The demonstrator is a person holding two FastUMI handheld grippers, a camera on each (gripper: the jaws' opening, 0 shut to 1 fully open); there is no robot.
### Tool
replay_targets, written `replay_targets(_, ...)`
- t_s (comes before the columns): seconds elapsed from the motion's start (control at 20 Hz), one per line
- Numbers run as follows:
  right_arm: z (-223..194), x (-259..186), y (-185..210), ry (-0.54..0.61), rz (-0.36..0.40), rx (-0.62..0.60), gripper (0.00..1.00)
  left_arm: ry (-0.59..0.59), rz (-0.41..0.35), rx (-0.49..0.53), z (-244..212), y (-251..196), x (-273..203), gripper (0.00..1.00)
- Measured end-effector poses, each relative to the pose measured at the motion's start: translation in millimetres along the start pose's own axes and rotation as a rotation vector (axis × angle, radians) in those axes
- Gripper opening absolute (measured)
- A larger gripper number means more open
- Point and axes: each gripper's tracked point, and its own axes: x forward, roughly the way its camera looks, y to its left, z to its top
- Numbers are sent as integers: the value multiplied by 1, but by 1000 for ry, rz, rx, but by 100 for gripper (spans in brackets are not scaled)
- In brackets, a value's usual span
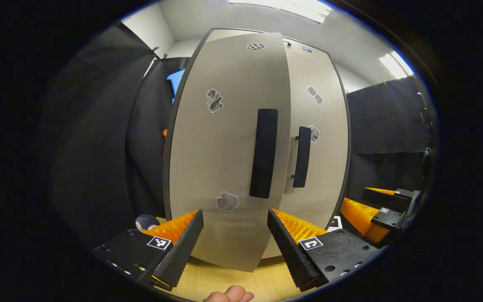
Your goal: Grab one shoe with the right hand and put it into the shoe cabinet, grab the other shoe with the left hand and put it into the shoe cabinet; then close the right door with the right hand and the left door with the left hand.
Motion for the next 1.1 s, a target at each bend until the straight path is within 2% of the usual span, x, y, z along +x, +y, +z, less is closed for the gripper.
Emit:
replay_targets(0.3,-3,1,-6,20,-8,1,99,8,32,-10,-4,5,0,95)
replay_targets(1.1,-2,4,-13,26,-36,-12,99,-8,19,13,-2,3,1,95)
